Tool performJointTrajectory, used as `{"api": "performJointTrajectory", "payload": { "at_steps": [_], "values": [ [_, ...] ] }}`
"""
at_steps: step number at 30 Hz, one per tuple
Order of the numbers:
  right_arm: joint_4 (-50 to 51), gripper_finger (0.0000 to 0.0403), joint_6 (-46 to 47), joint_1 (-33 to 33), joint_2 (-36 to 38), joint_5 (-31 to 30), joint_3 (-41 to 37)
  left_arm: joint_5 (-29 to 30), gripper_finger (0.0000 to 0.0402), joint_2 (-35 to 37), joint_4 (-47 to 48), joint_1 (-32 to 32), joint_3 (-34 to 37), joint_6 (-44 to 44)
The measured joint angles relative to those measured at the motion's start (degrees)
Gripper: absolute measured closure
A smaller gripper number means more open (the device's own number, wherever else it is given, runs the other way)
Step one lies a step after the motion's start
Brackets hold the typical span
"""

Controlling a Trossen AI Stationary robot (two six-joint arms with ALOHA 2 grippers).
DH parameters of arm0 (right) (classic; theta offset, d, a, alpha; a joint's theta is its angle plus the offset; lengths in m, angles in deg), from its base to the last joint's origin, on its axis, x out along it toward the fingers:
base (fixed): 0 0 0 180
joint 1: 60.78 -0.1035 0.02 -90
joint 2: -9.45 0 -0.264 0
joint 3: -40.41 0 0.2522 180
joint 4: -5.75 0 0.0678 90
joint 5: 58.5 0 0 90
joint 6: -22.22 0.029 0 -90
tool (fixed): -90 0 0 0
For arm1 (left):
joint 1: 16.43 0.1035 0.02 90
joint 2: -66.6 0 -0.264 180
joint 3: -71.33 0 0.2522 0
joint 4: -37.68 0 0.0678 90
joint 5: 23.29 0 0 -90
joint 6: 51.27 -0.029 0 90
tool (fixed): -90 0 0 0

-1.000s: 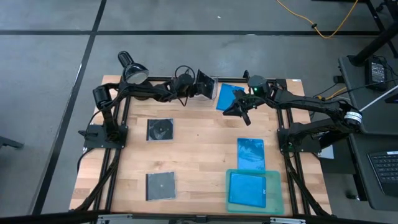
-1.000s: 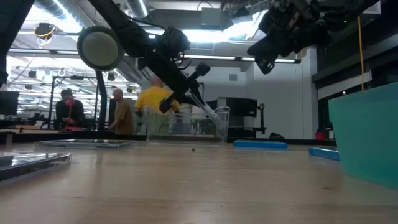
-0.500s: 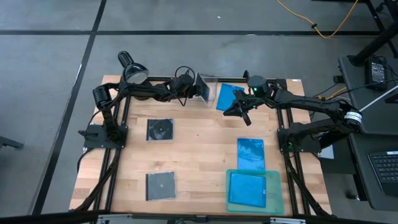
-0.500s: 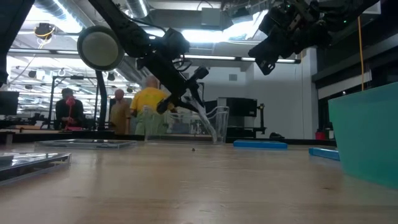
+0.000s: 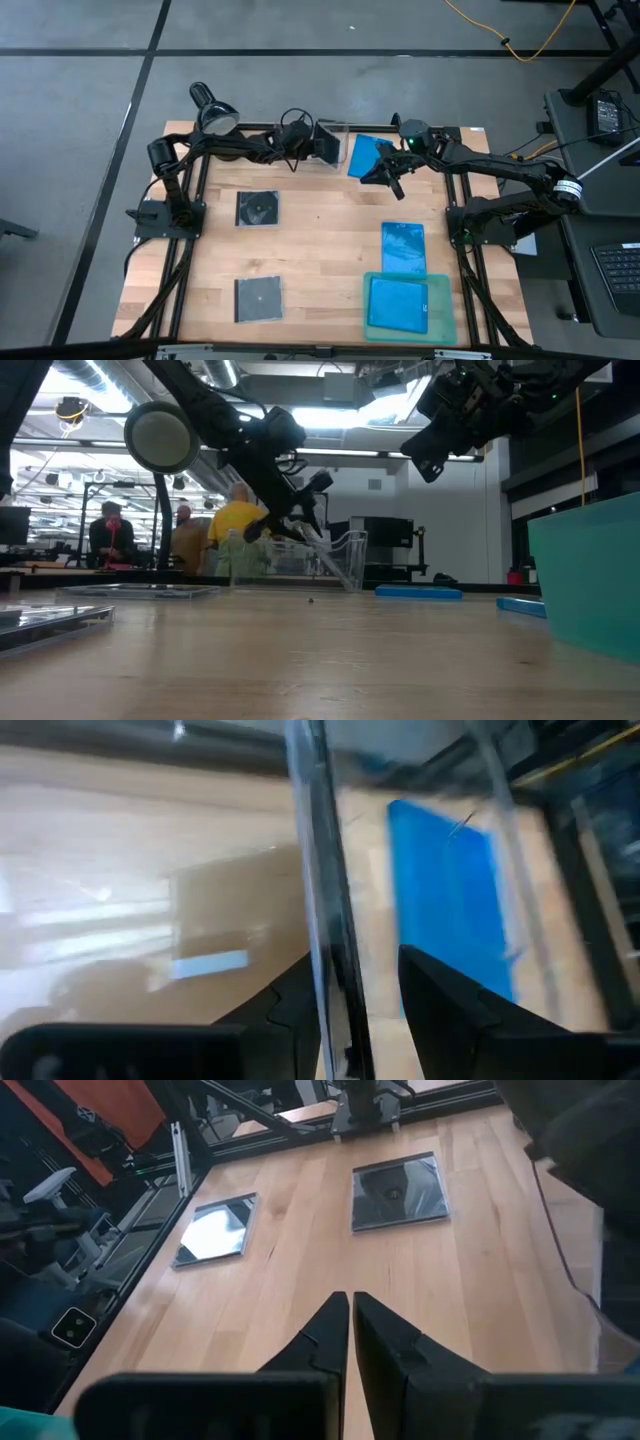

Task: Pick & place jewel cases by type
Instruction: Put the top right black cd case into the transparent bin, then put the top black cd case into the transparent bin

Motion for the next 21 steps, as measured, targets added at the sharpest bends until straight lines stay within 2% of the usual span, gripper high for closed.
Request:
{"api": "performJointTrajectory", "payload": {
  "at_steps": [9,21],
  "values": [
    [1.3,0.0377,-1.7,0.2,0.0,0.1,0.0,6.3,0.0283,4.3,16.4,0.0,-6.2,-8.1],
    [1.5,0.0377,-2.8,0.3,0.0,0.0,0.0,9.4,0.0283,7.3,18.5,-2.9,-12.6,-11.1]
  ]
}}
